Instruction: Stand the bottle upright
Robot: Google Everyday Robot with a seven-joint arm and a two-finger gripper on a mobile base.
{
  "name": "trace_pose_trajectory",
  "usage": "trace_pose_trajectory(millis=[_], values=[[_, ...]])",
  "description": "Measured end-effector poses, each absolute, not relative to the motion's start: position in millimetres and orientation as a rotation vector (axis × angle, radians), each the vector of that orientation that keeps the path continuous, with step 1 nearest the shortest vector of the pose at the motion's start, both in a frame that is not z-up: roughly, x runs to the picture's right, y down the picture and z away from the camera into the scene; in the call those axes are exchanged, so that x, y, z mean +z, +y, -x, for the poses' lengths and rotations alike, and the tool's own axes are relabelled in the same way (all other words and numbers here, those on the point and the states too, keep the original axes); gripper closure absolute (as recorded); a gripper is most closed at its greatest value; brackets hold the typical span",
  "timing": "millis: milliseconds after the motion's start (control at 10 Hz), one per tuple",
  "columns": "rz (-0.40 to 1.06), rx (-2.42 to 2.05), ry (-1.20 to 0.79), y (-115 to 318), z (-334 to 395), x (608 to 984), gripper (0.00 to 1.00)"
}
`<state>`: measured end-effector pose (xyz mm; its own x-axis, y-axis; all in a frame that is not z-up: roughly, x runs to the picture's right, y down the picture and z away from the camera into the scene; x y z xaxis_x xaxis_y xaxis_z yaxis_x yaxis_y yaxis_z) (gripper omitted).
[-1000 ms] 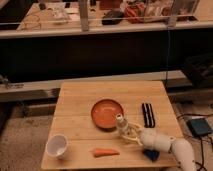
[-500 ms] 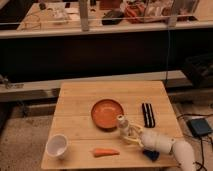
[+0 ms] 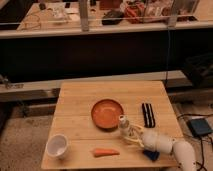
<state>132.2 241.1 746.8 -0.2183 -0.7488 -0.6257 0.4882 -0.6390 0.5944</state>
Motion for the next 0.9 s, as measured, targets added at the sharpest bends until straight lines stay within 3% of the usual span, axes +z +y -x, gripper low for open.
trace_pose_trajectory(millis=[400,900], values=[[-1.204,-1.959,-0.363,244.2,-135.0,746.0,0.98],[-1.203,-2.004,-0.380,244.9,-137.4,745.3,0.56]])
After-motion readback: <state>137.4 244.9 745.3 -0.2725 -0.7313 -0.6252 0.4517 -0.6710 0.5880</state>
